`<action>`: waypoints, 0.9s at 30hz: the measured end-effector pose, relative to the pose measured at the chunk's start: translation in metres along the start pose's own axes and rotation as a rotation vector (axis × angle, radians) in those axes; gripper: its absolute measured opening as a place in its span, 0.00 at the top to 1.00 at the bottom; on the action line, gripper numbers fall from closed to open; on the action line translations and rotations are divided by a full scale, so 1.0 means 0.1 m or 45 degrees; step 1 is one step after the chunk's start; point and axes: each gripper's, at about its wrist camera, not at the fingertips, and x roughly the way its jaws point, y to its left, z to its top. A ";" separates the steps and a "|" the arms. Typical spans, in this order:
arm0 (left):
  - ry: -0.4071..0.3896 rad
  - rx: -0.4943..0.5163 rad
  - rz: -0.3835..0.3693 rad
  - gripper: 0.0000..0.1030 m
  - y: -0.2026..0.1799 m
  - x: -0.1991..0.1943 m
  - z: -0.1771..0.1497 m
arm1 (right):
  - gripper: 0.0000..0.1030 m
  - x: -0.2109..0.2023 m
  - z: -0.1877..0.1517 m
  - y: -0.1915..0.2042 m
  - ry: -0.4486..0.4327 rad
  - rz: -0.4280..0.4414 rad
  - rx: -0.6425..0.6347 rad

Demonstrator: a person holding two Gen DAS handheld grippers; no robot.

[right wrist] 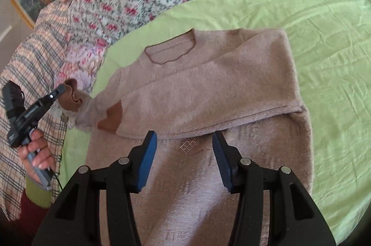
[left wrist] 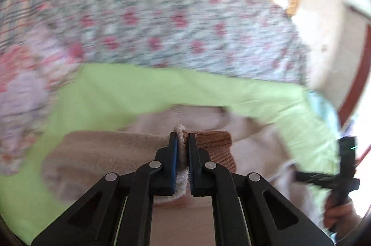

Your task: Fold small clothes

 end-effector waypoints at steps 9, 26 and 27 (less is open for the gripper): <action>0.226 0.092 -0.211 0.95 -1.25 1.21 -0.33 | 0.50 -0.19 0.10 -0.56 -0.061 -0.066 0.130; 0.237 -0.056 0.226 0.44 0.02 0.41 -0.97 | 0.34 0.46 0.34 -0.40 0.083 -0.003 0.006; 0.238 -0.081 0.304 0.44 0.16 0.33 -1.04 | 0.34 0.54 0.37 -0.39 0.098 -0.008 0.009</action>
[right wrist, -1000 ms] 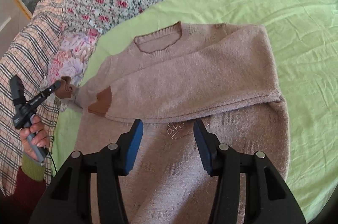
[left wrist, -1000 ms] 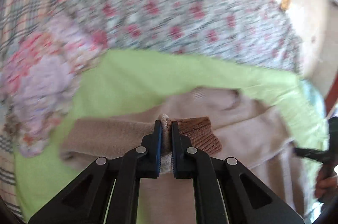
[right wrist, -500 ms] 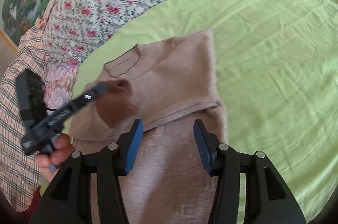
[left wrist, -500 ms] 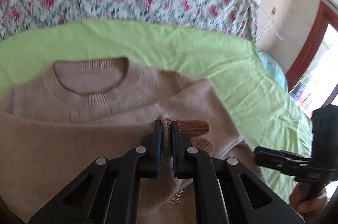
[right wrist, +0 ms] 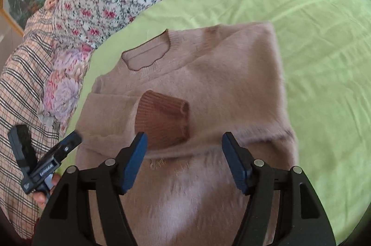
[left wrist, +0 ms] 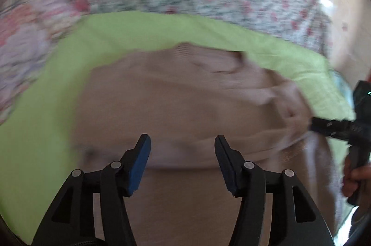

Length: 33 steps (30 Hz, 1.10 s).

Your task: Fold small clothes

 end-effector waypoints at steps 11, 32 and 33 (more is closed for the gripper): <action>0.127 -0.236 0.250 0.44 0.87 0.31 -0.10 | 0.85 0.29 0.29 0.32 0.039 0.139 -0.068; 0.017 -0.328 0.349 0.59 0.90 0.26 -0.17 | 0.83 0.16 0.23 0.50 0.057 0.039 -0.170; 0.005 -0.338 0.341 0.59 0.90 0.25 -0.19 | 0.57 0.25 0.27 0.67 0.069 0.077 -0.184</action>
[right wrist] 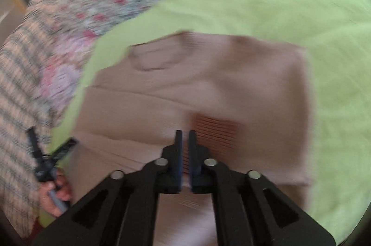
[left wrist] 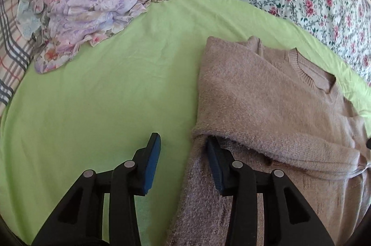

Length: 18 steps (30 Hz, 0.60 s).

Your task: Fold small clothes

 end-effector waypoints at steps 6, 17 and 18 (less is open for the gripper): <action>-0.047 -0.071 -0.055 0.58 0.09 -0.04 -0.06 | 0.34 0.75 0.56 0.96 0.079 0.260 -0.169; -0.125 -0.164 -0.155 0.59 0.19 -0.07 -0.14 | 0.07 2.55 1.02 1.87 0.669 0.420 -0.355; -0.132 -0.164 -0.160 0.59 0.19 -0.07 -0.14 | 0.03 2.57 1.05 1.93 0.664 0.500 -0.346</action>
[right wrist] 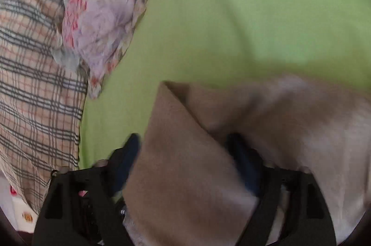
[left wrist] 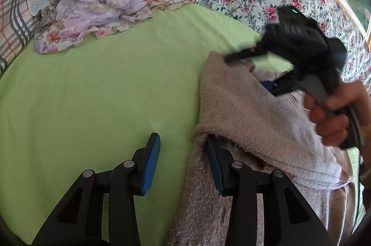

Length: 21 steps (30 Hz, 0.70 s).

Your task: Fold small clothes

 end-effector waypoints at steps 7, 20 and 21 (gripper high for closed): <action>-0.008 -0.048 -0.069 0.59 0.09 0.00 0.00 | 0.06 0.01 0.08 -0.13 -0.217 0.397 0.181; 0.044 0.096 -0.256 0.44 0.01 -0.28 0.31 | 0.27 -2.07 -1.89 -0.58 -0.687 -0.234 0.268; 0.055 0.099 -0.255 0.43 0.03 -0.26 0.40 | 0.27 -2.17 -2.06 -0.62 -0.718 -0.325 0.289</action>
